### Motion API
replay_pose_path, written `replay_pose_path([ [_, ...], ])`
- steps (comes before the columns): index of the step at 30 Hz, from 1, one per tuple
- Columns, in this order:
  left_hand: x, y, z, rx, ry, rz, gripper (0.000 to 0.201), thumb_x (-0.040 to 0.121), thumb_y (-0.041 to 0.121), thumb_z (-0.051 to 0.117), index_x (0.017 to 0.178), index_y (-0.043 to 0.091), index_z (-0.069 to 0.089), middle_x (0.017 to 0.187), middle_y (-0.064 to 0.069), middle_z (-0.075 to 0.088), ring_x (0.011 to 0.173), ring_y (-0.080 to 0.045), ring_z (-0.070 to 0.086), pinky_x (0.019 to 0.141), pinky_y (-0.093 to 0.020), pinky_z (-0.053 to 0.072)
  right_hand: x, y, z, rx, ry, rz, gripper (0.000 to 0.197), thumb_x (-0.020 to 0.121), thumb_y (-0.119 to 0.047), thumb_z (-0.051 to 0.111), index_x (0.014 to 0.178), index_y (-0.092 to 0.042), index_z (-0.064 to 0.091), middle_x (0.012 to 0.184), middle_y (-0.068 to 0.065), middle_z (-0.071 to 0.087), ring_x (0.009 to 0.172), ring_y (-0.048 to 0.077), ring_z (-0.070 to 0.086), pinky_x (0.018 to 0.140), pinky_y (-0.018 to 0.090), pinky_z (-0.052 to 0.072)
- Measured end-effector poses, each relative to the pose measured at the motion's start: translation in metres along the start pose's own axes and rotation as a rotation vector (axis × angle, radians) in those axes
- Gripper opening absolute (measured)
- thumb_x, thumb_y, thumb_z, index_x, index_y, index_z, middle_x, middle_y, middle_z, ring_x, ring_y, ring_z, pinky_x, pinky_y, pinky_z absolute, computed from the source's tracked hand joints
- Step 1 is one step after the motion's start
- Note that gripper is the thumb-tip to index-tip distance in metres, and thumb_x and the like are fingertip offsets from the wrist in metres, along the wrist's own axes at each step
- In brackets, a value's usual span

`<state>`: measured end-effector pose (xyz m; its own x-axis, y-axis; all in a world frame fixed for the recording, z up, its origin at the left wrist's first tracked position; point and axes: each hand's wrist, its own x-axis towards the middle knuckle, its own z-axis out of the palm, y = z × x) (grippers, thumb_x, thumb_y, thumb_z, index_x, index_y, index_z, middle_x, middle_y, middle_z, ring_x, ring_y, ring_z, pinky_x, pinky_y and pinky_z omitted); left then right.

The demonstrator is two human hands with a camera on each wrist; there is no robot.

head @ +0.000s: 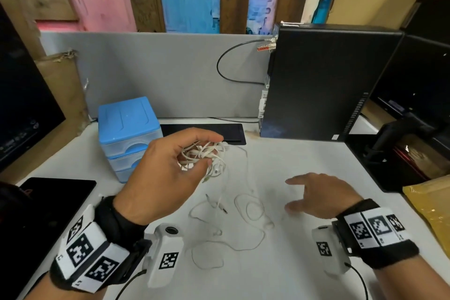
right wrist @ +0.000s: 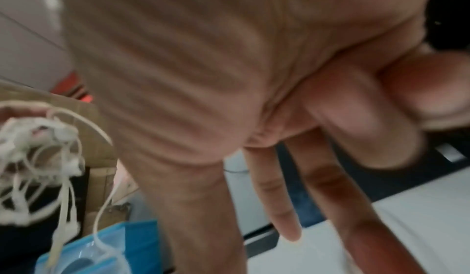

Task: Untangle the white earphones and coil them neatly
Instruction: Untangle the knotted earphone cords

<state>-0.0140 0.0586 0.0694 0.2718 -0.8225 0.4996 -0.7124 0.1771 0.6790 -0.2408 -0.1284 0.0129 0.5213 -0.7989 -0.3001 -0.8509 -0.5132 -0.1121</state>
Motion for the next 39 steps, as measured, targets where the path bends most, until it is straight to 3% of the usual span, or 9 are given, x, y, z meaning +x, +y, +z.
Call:
replay_pose_path([
  [3,-0.003,0.004,0.005,-0.005,-0.015,0.067,0.042,0.083,-0.001,0.073,0.112,0.03,0.07,0.102,0.019,0.072,0.092,-0.004,0.067,0.079,-0.011,0.048,0.001,-0.009,0.004,0.145,0.05,-0.2,0.065,0.081,-0.06,0.069,0.139,-0.053,0.043,0.135,-0.02,0.054,0.119,0.002,0.054,0.098,0.025,0.044],
  [7,-0.004,-0.002,0.013,0.001,-0.038,0.071,0.047,0.084,0.0,0.073,0.117,0.032,0.067,0.103,0.02,0.07,0.094,-0.007,0.067,0.08,-0.018,0.052,-0.018,-0.042,-0.002,0.885,0.036,-0.636,0.061,0.081,-0.034,0.078,0.137,-0.034,0.054,0.131,-0.014,0.063,0.124,0.001,0.056,0.107,0.025,0.041],
  [11,-0.005,-0.007,0.018,-0.048,-0.076,-0.002,0.059,0.082,-0.004,0.072,0.125,0.035,0.06,0.097,0.017,0.071,0.093,-0.014,0.068,0.082,-0.015,0.05,-0.034,-0.068,0.001,1.241,0.18,-0.698,0.021,0.086,-0.02,0.074,0.103,-0.007,0.071,0.082,0.011,0.075,0.08,0.02,0.071,0.083,0.031,0.055],
  [16,-0.005,-0.006,0.025,-0.088,-0.081,-0.073,0.03,0.08,0.008,0.079,0.095,0.034,0.073,0.089,0.019,0.074,0.084,-0.009,0.07,0.08,-0.023,0.055,-0.041,-0.073,0.002,1.3,0.289,-0.65,0.013,0.084,-0.019,0.072,0.081,-0.007,0.074,0.06,0.01,0.06,0.048,0.012,0.05,0.05,0.021,0.045],
  [18,-0.005,-0.006,0.028,-0.188,-0.114,-0.103,0.026,0.078,0.013,0.084,0.091,0.033,0.073,0.087,0.012,0.075,0.081,-0.015,0.07,0.08,-0.032,0.057,-0.043,-0.074,0.005,1.278,0.356,-0.664,0.007,0.087,-0.01,0.074,0.08,-0.008,0.075,0.062,0.015,0.06,0.051,0.012,0.047,0.052,0.02,0.041],
  [22,-0.008,-0.003,0.031,-0.383,-0.188,-0.099,0.019,0.076,0.033,0.08,0.093,0.027,0.071,0.091,-0.001,0.074,0.084,-0.024,0.07,0.081,-0.039,0.057,-0.045,-0.078,0.013,1.189,0.567,-0.65,0.01,0.085,-0.017,0.076,0.077,-0.015,0.071,0.062,0.014,0.061,0.052,0.03,0.05,0.049,0.036,0.043],
  [27,-0.009,-0.01,0.04,-0.358,-0.027,-0.064,0.012,0.074,0.041,0.077,0.081,0.031,0.075,0.112,0.007,0.067,0.105,-0.022,0.066,0.085,-0.032,0.053,-0.05,-0.084,0.018,1.078,0.779,-0.625,0.015,0.086,-0.019,0.074,0.074,-0.015,0.066,0.058,-0.002,0.059,0.046,0.017,0.045,0.043,0.034,0.041],
  [35,-0.013,-0.008,0.044,-0.608,-0.141,-0.034,0.012,0.071,0.017,0.082,0.07,0.025,0.074,0.128,0.002,0.069,0.115,-0.023,0.068,0.095,-0.035,0.055,-0.054,-0.089,0.023,1.075,0.902,-0.61,0.011,0.083,-0.011,0.072,0.073,-0.01,0.066,0.062,-0.008,0.065,0.052,0.011,0.058,0.051,0.019,0.046],
  [39,-0.013,-0.005,0.042,-0.655,-0.134,0.031,0.015,0.071,0.016,0.085,0.073,0.028,0.075,0.128,-0.01,0.065,0.116,-0.034,0.065,0.095,-0.042,0.053,-0.054,-0.09,0.025,1.063,0.978,-0.601,0.015,0.081,-0.009,0.073,0.071,-0.01,0.062,0.058,-0.006,0.06,0.05,0.014,0.055,0.047,0.022,0.045],
])
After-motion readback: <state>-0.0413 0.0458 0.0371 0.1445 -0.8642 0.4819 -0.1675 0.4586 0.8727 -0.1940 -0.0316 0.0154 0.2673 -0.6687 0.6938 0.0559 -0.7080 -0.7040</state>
